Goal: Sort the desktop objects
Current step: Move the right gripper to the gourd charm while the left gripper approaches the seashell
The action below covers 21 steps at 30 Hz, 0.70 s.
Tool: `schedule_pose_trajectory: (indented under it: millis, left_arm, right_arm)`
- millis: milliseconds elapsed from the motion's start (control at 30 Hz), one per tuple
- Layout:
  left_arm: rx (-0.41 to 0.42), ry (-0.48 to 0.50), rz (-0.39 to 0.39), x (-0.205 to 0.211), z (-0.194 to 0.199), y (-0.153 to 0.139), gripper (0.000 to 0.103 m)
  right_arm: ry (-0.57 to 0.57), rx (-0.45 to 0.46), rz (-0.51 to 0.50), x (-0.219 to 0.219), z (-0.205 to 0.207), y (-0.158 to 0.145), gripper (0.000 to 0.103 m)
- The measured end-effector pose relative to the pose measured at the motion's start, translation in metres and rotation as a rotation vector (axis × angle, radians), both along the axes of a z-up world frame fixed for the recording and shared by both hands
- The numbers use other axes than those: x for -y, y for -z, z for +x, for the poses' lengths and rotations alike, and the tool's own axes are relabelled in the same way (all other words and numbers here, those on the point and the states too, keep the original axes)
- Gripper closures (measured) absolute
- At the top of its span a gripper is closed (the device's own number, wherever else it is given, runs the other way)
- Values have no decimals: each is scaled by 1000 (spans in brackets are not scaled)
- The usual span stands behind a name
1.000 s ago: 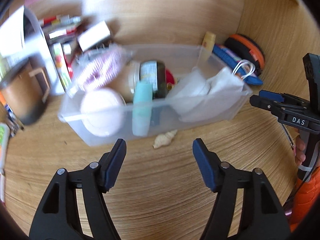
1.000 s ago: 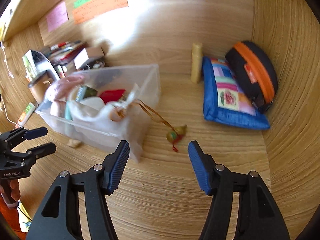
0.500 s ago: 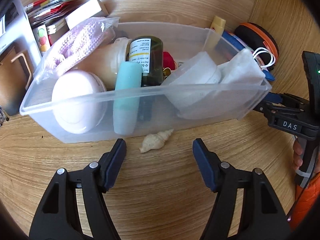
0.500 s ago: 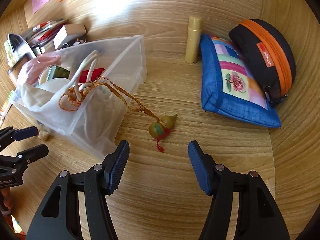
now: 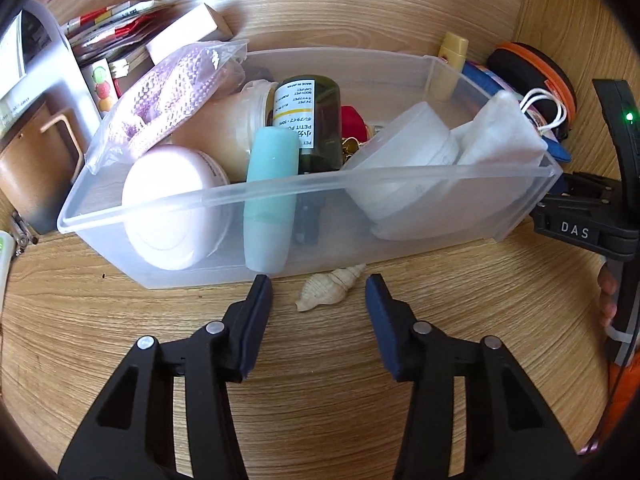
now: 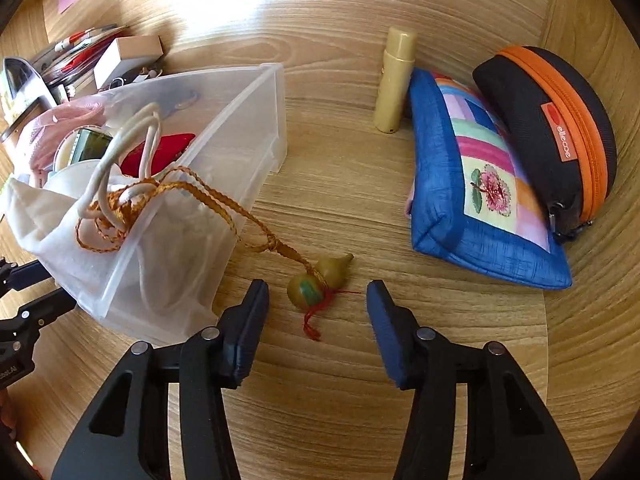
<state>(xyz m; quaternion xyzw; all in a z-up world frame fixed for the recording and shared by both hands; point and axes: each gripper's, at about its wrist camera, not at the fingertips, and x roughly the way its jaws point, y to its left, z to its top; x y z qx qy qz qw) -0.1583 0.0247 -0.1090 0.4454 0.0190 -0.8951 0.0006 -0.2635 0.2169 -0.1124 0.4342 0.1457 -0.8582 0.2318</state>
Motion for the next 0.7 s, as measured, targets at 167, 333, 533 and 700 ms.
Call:
schedule_pose_trajectory:
  millis: [167,333,533,700]
  left_arm:
    - [-12,-3,-38,-4,-2,1,61]
    - [-25,5,-42,-4,0,1,72]
    - [-27,29,-49,-6,-1,0,77]
    - [-27,29,-42,-5,3,1,77]
  right_arm:
    - [-6,-5,9,0,-1,1,57]
    - [-22,-18,14,1,1,0,62]
    - [-34,-21,6,0,5,-3,71]
    - [-41,-12,-8,-2,8,-5,78]
